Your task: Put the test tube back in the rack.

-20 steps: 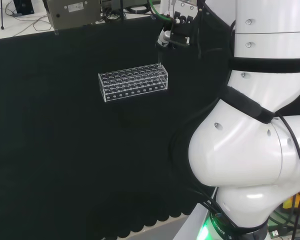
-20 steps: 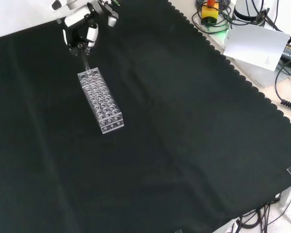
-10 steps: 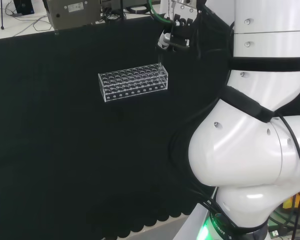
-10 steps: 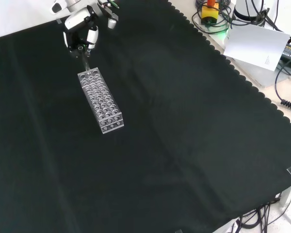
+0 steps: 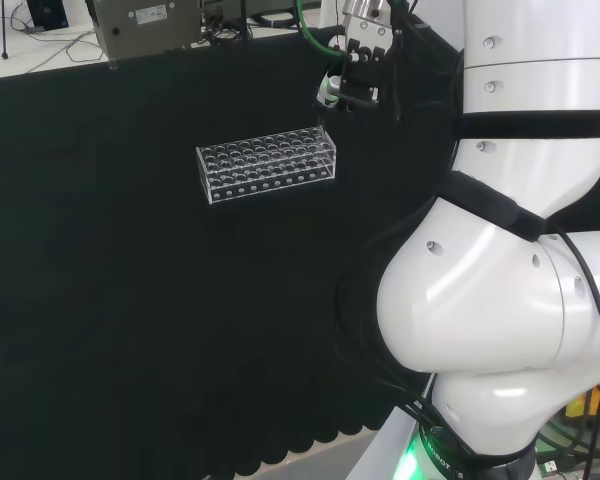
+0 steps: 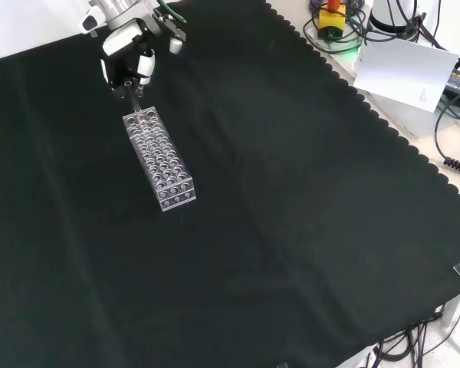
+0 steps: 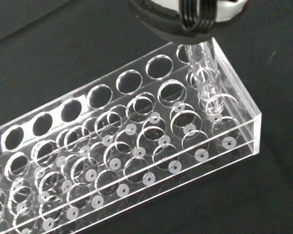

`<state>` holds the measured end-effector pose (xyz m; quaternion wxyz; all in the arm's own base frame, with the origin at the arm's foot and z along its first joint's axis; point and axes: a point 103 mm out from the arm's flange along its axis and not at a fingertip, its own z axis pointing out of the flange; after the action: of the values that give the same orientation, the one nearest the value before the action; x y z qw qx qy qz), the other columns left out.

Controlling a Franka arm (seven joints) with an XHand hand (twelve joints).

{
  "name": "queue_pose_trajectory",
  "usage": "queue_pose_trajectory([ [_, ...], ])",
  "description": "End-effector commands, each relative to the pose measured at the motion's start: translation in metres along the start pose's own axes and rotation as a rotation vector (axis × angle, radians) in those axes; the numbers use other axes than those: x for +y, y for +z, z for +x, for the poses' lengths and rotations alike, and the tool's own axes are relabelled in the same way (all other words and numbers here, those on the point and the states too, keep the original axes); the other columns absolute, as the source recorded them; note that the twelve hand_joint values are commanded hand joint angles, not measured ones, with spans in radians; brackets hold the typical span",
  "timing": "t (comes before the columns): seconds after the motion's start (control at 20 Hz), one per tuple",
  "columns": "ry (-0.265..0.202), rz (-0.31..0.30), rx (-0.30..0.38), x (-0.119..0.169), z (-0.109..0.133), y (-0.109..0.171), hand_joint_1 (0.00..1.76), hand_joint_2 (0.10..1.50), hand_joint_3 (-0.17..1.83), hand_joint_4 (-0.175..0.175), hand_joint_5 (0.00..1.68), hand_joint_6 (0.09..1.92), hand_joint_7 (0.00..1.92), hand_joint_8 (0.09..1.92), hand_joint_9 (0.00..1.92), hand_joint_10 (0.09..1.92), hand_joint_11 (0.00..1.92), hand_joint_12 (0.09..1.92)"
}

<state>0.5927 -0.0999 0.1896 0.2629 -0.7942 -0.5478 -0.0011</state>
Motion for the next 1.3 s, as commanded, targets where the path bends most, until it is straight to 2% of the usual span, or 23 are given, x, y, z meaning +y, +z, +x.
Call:
queue_pose_trajectory([
  [0.05, 0.006, 0.023, -0.007, 0.007, -0.004, 0.011, 1.41, 1.01, 0.00, -0.175, 1.12, 0.47, 1.22, 0.95, 1.24, 0.56, 1.26, 0.84],
  [0.9, 0.004, 0.059, 0.007, 0.010, -0.004, 0.029, 1.41, 1.01, 0.00, -0.175, 1.12, 0.47, 1.22, 0.95, 1.24, 0.56, 1.26, 0.84],
  [1.05, -0.023, 0.106, 0.043, 0.012, -0.005, 0.028, 1.41, 1.01, 0.00, -0.175, 1.12, 0.46, 1.21, 0.96, 1.22, 0.59, 1.25, 0.85],
  [1.2, -0.047, 0.143, 0.070, 0.014, -0.004, 0.028, 1.41, 1.02, 0.00, -0.175, 1.13, 0.46, 1.20, 0.97, 1.17, 0.68, 1.20, 0.94],
  [1.3, -0.052, 0.145, 0.088, 0.015, -0.004, 0.027, 1.42, 1.00, -0.03, -0.175, 1.20, 0.43, 1.27, 0.82, 1.24, 0.53, 1.11, 1.10],
])
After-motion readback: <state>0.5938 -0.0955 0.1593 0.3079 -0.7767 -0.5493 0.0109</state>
